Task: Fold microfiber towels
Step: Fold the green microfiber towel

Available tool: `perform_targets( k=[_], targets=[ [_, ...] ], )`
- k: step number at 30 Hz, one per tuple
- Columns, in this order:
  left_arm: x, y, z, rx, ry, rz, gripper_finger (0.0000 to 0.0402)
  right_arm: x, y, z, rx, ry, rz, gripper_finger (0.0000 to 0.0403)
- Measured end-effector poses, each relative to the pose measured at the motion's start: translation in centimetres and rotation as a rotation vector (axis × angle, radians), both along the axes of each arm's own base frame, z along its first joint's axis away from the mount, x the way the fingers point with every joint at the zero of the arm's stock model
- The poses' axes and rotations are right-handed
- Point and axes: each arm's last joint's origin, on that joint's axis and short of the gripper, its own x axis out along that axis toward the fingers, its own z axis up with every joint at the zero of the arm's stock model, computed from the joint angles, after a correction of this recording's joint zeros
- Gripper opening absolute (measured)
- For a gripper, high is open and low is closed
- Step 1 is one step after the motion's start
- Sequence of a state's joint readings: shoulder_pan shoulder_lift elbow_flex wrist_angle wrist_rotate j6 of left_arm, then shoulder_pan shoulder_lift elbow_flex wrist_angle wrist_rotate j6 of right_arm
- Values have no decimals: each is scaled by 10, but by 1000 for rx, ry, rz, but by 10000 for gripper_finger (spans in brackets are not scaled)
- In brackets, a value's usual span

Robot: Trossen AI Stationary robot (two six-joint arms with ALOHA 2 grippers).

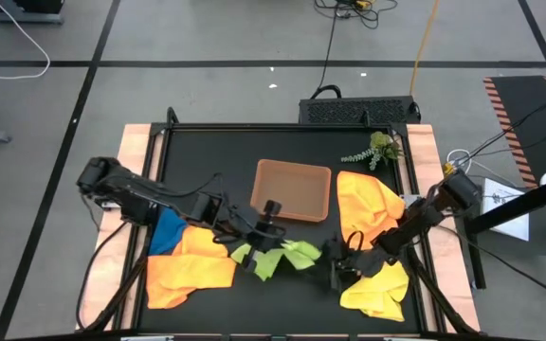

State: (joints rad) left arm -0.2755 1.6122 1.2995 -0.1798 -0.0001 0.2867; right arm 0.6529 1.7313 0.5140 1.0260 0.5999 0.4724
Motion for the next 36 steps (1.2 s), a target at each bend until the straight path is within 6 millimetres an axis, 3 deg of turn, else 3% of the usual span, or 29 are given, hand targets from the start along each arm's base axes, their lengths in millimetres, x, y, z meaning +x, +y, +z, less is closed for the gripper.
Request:
perform_targets(
  k=[8,21,27,33,36],
  targets=[
    [0,-2,0,20,-8,47,9,6,-3,9,-78,-127,8,263],
    [0,2,-1,65,-16,174,4,9,-6,19,29,-214,-18,254],
    [0,3,-1,81,-17,205,13,9,-8,19,30,-217,-83,176],
    [-1,-1,-1,61,-12,206,5,6,-4,29,-3,-294,-60,33],
    [-3,-9,-1,47,-9,191,12,0,1,43,-17,-350,-33,10]
  ],
)
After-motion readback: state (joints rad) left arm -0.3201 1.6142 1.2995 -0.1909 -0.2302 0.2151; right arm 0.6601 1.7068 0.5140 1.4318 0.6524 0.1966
